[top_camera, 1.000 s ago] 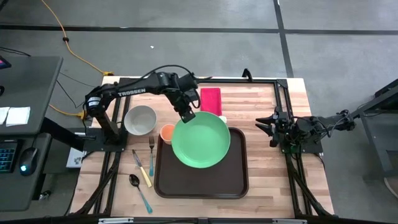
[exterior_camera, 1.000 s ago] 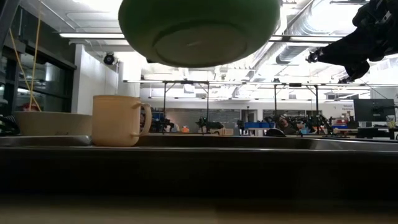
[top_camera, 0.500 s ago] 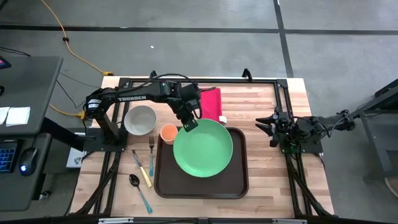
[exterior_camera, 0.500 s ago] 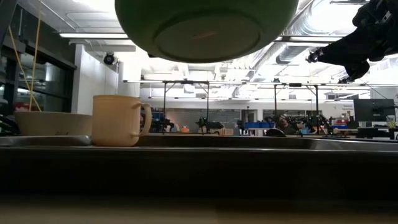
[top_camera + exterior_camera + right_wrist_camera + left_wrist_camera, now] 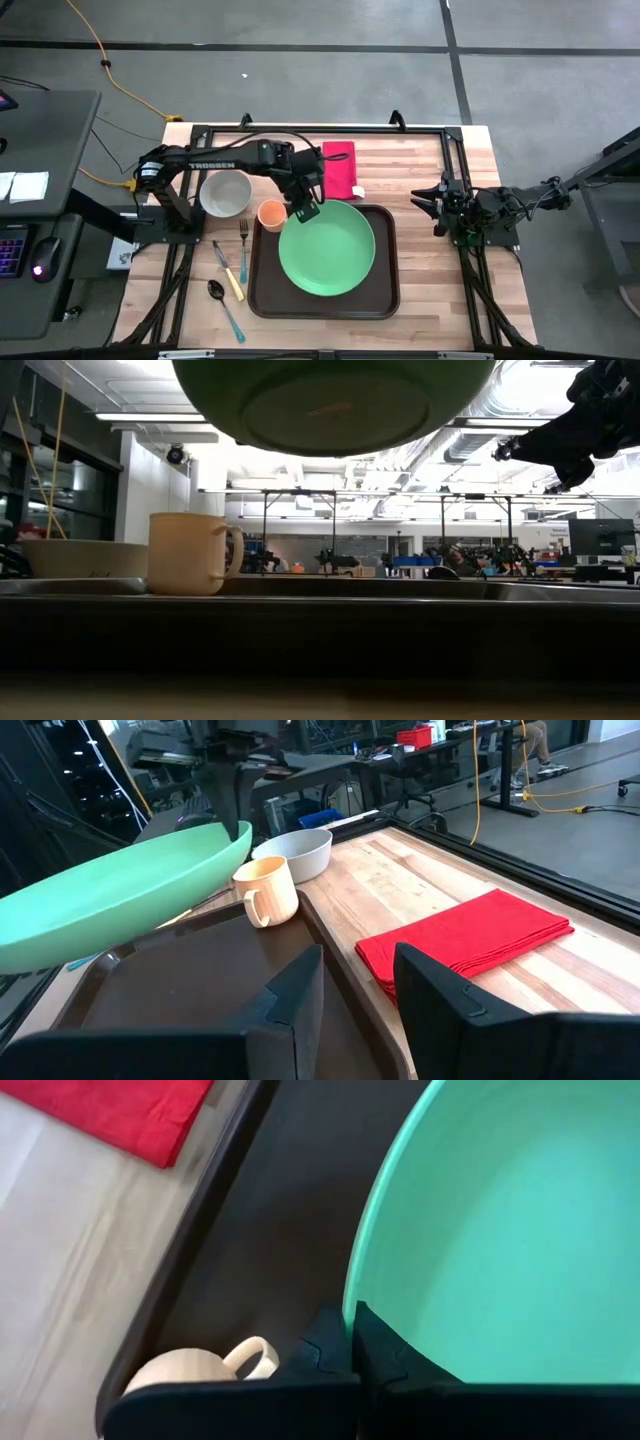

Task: Set up tray
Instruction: Put the green plate on the black serving tray to the bottom right of the orange mug

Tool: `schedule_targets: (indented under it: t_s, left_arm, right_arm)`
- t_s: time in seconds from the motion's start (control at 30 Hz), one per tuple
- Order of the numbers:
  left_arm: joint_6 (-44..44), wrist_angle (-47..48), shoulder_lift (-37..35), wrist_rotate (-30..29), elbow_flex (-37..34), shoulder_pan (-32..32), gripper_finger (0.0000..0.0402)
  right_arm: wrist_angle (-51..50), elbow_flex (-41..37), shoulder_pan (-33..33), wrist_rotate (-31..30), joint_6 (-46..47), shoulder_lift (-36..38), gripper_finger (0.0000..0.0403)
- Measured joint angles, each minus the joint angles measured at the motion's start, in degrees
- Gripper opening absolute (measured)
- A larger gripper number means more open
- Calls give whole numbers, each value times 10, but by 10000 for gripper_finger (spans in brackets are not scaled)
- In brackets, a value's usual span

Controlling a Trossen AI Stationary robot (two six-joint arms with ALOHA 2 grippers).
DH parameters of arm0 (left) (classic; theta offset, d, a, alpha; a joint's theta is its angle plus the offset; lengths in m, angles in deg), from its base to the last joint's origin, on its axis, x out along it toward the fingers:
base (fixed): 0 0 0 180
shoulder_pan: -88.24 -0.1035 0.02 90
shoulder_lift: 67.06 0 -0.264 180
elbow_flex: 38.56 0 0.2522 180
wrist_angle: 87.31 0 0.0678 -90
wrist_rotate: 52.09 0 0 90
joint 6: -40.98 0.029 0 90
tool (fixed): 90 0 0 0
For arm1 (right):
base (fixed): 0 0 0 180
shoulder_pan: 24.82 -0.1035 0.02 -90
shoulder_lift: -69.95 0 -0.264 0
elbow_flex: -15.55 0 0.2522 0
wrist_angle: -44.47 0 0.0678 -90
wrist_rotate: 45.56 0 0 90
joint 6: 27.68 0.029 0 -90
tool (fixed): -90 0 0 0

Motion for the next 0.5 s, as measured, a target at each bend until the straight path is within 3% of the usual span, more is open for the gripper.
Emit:
schedule_targets:
  t_s: [0.5]
  left_arm:
    - [-29, -42, 19, -16, 0, 34, 14]
  right_arm:
    - [0, 0, 0, 0, 0, 0, 103]
